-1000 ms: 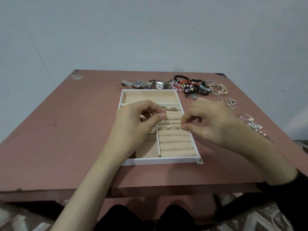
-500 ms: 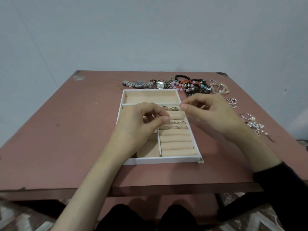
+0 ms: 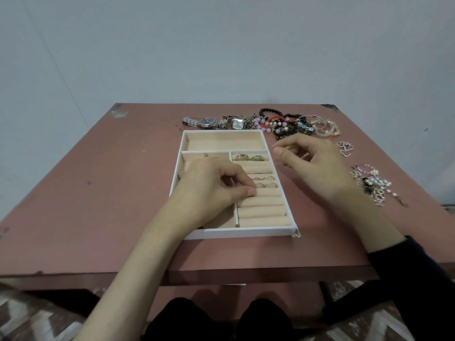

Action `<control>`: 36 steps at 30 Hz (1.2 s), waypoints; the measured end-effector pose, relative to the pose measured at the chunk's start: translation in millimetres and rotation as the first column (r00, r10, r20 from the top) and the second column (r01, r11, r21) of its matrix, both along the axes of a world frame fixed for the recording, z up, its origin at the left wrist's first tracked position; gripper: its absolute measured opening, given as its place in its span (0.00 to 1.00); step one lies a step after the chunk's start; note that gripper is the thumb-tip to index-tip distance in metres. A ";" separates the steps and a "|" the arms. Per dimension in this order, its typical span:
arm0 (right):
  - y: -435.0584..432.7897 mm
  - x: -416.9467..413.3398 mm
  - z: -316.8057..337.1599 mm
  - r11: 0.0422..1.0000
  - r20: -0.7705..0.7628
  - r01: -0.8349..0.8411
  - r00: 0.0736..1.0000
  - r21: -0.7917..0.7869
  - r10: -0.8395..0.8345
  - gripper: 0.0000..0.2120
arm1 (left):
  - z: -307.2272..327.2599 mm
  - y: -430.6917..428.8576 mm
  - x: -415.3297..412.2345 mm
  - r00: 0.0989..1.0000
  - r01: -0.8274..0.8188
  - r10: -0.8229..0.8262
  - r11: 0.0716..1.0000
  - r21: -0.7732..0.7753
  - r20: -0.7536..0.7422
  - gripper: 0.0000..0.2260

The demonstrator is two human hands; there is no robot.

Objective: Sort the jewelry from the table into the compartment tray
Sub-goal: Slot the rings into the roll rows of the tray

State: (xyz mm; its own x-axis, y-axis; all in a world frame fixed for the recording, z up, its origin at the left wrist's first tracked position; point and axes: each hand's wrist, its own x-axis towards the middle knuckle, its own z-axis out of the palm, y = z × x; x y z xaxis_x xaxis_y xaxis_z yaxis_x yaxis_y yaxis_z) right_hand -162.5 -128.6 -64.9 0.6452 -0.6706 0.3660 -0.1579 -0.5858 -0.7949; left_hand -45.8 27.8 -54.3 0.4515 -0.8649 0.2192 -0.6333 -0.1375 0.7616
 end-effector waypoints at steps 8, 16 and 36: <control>-2.2 -0.7 -1.6 1.000 0.005 -0.021 1.000 0.011 0.021 0.03 | 18.0 5.7 1.8 0.970 0.034 -0.073 0.985 0.170 0.232 0.06; -3.3 -1.7 -1.3 1.000 0.002 -0.022 1.000 -0.011 0.022 0.04 | 20.8 5.0 2.0 0.888 0.061 -0.150 0.976 0.211 0.434 0.05; -6.8 -7.2 1.4 0.999 0.113 0.017 0.993 0.030 -0.021 0.05 | 36.2 -8.7 10.7 0.939 0.073 -0.192 0.922 0.381 0.284 0.02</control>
